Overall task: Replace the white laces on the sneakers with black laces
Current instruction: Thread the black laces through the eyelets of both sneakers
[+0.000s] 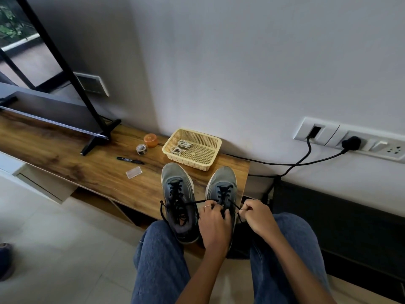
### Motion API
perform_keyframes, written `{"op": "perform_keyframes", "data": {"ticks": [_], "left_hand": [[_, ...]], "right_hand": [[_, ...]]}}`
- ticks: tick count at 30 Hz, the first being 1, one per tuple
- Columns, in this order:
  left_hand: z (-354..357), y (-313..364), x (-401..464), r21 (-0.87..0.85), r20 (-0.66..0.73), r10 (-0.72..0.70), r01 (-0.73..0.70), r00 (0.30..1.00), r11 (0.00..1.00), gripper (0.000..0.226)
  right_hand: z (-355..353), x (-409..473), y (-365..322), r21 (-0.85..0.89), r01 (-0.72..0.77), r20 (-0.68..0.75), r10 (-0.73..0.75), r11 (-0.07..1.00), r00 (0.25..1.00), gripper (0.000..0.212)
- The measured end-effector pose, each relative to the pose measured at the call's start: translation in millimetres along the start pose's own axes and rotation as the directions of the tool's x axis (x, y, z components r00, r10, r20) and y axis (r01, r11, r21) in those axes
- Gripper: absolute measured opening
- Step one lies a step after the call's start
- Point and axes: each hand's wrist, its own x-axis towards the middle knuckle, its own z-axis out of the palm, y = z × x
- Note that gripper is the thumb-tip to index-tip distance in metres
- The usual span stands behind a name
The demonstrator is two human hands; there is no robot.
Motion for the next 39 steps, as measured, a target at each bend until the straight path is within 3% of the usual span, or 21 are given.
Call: {"op": "perform_keyframes", "data": {"ticks": [3, 8, 12, 15, 17, 21, 28, 39], "left_hand": [[0, -1, 0, -0.015, -0.012, 0.015, -0.016, 1.000, 1.000, 0.026], [-6, -4, 0, -0.101, 0.014, 0.004, -0.003, 1.000, 0.995, 0.027], [-15, -6, -5, -0.208, 0.043, -0.039, 0.047, 0.998, 0.977, 0.013], [-19, -8, -8, -0.287, 0.079, -0.149, 0.166, 0.986, 0.944, 0.019], [-19, -9, -7, -0.281, 0.096, -0.167, 0.187, 0.981, 0.941, 0.025], [-19, -10, -4, -0.254, 0.092, -0.175, 0.193, 0.980, 0.948, 0.029], [-24, -10, 2, -0.232, 0.091, -0.166, 0.183, 0.982, 0.955, 0.029], [-26, -7, 4, -0.249, 0.085, -0.211, 0.226, 0.974, 0.942, 0.026]], "right_hand": [[0, -2, 1, -0.012, -0.019, 0.026, 0.019, 1.000, 0.999, 0.027], [-5, -2, -1, -0.346, -0.048, 0.036, 0.065, 0.937, 0.997, 0.016], [-2, -1, -5, -0.360, -0.033, 0.008, 0.039, 0.932, 0.999, 0.018], [5, -1, -6, -0.223, -0.001, 0.002, 0.001, 0.975, 1.000, 0.023], [5, -4, -7, -0.015, -0.013, 0.048, 0.014, 1.000, 0.999, 0.028], [-19, -18, -24, 0.340, 0.003, 0.086, -0.034, 0.940, 0.996, 0.026], [-84, -48, -57, 0.494, 0.121, 0.100, -0.195, 0.861, 0.976, 0.017], [-145, -107, -105, 0.797, 0.304, -0.058, -0.434, 0.522, 0.899, 0.030]]}}
